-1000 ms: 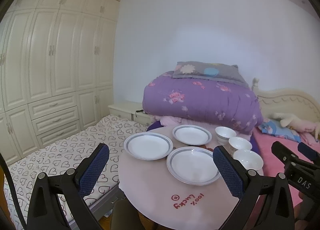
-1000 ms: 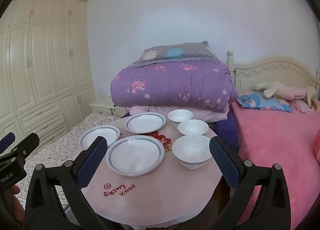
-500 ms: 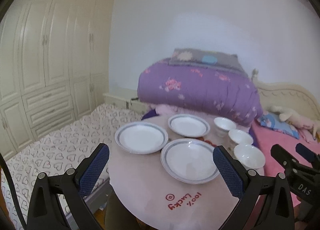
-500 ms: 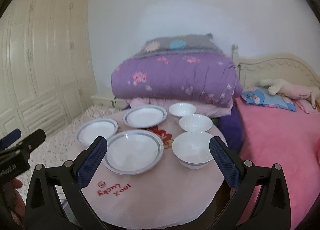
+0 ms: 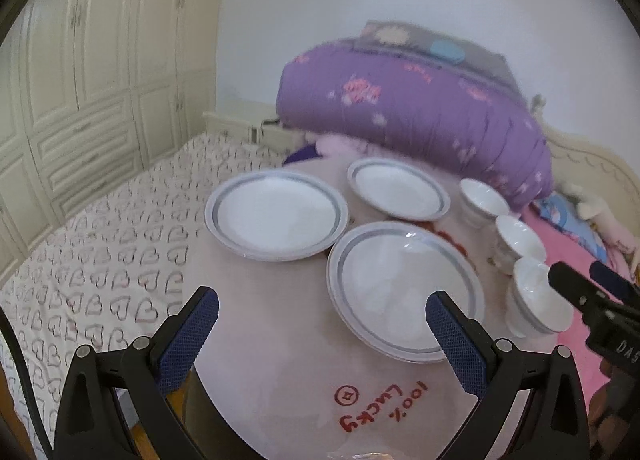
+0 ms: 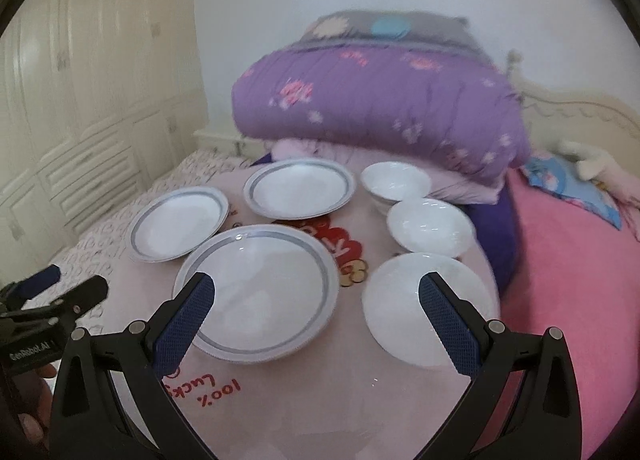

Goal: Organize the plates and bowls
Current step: 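Move the right tool down to the rim of the large grey-rimmed plate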

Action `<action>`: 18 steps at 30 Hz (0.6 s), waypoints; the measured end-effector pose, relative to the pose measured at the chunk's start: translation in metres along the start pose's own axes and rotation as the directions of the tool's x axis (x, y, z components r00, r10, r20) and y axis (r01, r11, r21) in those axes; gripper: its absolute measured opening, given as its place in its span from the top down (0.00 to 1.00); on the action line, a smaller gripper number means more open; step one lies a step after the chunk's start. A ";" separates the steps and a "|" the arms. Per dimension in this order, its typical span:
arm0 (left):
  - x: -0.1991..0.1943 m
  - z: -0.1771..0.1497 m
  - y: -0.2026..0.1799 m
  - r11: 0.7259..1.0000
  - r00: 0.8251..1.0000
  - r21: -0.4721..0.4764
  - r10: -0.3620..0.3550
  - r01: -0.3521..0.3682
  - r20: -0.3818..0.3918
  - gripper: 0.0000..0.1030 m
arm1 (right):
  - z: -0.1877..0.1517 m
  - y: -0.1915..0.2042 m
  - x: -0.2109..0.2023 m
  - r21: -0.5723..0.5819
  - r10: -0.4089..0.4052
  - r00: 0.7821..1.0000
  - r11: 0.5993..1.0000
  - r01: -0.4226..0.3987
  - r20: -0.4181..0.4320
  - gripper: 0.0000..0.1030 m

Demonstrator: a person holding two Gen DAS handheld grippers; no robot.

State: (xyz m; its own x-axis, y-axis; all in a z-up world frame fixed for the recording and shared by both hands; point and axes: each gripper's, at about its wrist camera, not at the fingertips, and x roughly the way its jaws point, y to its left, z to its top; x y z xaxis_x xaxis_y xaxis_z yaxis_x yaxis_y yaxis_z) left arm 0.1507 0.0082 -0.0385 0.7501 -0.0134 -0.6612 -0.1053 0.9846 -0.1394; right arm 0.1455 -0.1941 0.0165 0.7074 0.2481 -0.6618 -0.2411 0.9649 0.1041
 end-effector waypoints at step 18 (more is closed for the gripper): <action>0.187 0.099 0.004 0.993 0.942 -0.117 -0.045 0.006 -0.333 0.02 | 0.051 -0.003 0.168 -0.170 0.198 0.886 0.941 -0.291 -0.419 0.00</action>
State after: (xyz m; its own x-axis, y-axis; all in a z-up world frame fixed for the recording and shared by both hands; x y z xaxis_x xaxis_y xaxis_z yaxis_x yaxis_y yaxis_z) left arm 0.3553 0.0271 -0.0895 0.4937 -0.1152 -0.8620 -0.1760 0.9574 -0.2288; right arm 0.2990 -0.1510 -0.0572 0.3003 0.3749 -0.8771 -0.5458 0.8216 0.1643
